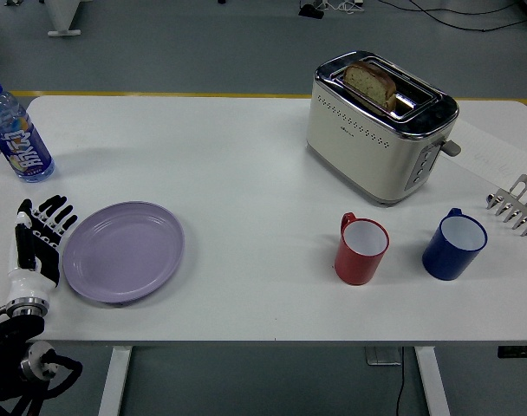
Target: Push plate across desktop
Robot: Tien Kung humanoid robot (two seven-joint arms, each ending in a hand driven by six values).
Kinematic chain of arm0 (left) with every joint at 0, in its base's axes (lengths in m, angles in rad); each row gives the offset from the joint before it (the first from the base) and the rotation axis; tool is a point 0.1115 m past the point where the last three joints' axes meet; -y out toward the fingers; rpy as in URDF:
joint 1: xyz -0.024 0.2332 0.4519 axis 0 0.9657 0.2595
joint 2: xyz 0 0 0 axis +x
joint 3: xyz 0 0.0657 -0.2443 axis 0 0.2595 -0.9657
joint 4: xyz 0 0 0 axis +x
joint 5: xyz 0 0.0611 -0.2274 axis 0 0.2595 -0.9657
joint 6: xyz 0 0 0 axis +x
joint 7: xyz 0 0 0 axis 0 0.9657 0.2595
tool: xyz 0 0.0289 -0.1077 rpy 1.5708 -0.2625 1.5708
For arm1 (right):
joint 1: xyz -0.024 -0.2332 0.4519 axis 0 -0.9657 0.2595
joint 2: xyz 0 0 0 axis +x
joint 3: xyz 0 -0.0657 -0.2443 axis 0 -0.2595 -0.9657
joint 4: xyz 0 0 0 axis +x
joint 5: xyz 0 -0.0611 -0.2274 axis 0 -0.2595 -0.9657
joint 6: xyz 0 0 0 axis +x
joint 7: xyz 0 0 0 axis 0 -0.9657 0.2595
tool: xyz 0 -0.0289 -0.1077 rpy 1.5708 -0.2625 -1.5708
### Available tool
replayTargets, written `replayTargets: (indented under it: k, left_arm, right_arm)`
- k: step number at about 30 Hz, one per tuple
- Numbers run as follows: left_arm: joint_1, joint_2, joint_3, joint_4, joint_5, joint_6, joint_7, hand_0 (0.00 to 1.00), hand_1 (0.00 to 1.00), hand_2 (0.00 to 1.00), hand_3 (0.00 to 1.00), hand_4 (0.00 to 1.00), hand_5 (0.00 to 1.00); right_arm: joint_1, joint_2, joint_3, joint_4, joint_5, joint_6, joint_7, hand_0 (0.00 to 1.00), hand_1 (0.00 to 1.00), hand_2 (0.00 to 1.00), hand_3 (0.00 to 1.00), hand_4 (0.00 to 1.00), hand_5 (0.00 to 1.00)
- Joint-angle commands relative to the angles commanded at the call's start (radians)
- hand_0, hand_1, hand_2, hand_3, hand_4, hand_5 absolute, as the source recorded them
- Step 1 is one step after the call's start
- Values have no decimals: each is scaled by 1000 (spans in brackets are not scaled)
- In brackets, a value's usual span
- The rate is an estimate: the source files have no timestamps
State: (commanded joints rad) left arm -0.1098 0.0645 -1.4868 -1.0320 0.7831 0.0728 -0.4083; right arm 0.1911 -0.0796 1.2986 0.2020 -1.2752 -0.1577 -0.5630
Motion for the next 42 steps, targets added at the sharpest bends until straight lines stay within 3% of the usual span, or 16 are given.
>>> replayTargets:
  k: [25,34,42]
  left_arm:
    - [-38,-34,71,10,-45,-2,-11,720,749,725,588,504,998]
    - [-49,-19,151,2,-83,-4,-17,722,750,726,587,501,998]
    - [-53,-24,222,-8,-100,-1,-21,720,751,723,585,512,998]
  right_arm:
    - [7,0,9,1,-21,5,-3,569,564,711,631,366,327]
    - [9,0,10,0,-26,8,-1,569,565,710,631,366,326]
    - [10,0,12,0,-32,9,-1,569,566,711,629,366,326]
